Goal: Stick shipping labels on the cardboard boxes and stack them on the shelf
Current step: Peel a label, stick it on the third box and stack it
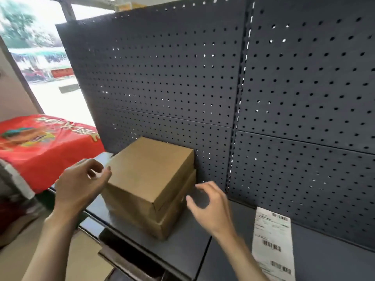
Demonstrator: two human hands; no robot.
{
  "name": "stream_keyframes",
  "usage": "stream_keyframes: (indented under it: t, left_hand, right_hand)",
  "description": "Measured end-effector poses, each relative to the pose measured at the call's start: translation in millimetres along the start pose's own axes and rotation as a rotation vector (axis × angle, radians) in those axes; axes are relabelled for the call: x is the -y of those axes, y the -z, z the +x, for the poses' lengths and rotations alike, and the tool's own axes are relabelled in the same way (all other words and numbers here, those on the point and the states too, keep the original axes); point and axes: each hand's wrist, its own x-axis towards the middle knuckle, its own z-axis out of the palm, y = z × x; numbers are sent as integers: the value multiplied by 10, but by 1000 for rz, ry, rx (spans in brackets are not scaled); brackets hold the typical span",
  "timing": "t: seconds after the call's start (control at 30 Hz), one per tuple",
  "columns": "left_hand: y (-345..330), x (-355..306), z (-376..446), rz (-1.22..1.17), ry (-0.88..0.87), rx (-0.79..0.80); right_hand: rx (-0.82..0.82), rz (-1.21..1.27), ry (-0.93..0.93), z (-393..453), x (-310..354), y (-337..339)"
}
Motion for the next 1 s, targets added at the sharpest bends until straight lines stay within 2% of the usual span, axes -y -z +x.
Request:
stream_keyframes:
  t: [0.13,0.23,0.4,0.57,0.73,0.9,1.0]
  left_hand:
    - [-99,379,330,27,-36,101]
    - [-207,520,467,8,9,196]
    - [-395,680,633,-135,158,368]
    - [-543,655,648,-285,302,505]
    - [-573,559,535,-434,427,507]
    - [-475,395,315,-511,451,454]
    - [-388,170,132,-659,469,513]
  right_hand:
    - [-63,14,18,69,307,-467]
    - [-126,26,-10,63,509,-706]
    - [-217,161,-199,33,754,-989]
    - [-109,382,-413,57,788,-1093]
    - [-20,503,-456,57,781,-1087]
    - [-98,665,-513,13,752,-870]
    - [-121,729,-491,-107,649,-526]
